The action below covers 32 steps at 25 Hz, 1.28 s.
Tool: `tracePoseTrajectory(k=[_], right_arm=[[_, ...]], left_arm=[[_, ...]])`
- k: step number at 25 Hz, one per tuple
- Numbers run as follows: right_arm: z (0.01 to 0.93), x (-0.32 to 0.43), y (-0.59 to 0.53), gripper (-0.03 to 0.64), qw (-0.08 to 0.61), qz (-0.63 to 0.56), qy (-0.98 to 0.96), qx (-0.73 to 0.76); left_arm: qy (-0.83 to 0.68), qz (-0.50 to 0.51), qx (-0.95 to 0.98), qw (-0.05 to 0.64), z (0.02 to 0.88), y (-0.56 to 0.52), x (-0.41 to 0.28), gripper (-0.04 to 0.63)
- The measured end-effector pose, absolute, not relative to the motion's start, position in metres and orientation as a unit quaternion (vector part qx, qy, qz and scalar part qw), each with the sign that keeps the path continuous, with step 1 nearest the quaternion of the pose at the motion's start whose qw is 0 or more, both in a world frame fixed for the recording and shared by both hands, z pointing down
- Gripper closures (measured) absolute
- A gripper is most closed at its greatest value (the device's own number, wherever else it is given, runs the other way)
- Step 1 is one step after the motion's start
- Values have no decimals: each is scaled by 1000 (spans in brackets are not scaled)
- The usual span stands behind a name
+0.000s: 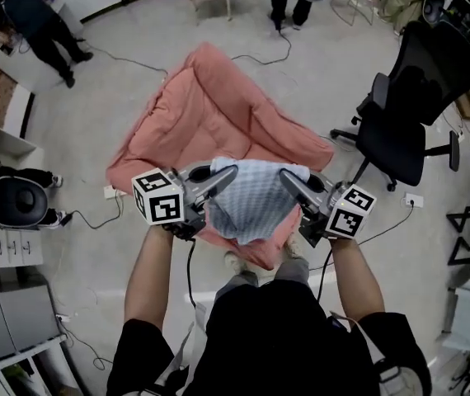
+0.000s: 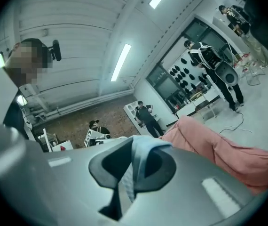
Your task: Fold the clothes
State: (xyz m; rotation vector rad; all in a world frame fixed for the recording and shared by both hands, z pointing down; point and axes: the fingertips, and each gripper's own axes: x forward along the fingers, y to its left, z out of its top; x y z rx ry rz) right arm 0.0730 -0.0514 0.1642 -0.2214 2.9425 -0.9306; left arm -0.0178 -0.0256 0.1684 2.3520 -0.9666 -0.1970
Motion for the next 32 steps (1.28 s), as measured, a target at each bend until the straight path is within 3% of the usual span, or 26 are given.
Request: tracePoseTrajectory(k=[9,18,32], right_arm=[[153,68,-86,603,-6,-272,961,43],[159,89,-146,604,-86,-219,956,176],[180,57,-103,603,-155,-177,942,237]], left_arm=[[-479,-55,824,298,171,-37,-9,571],[-647,-59,707,280,183,-74,27,572],[-702,-33,648,294,191,-10,20,571]])
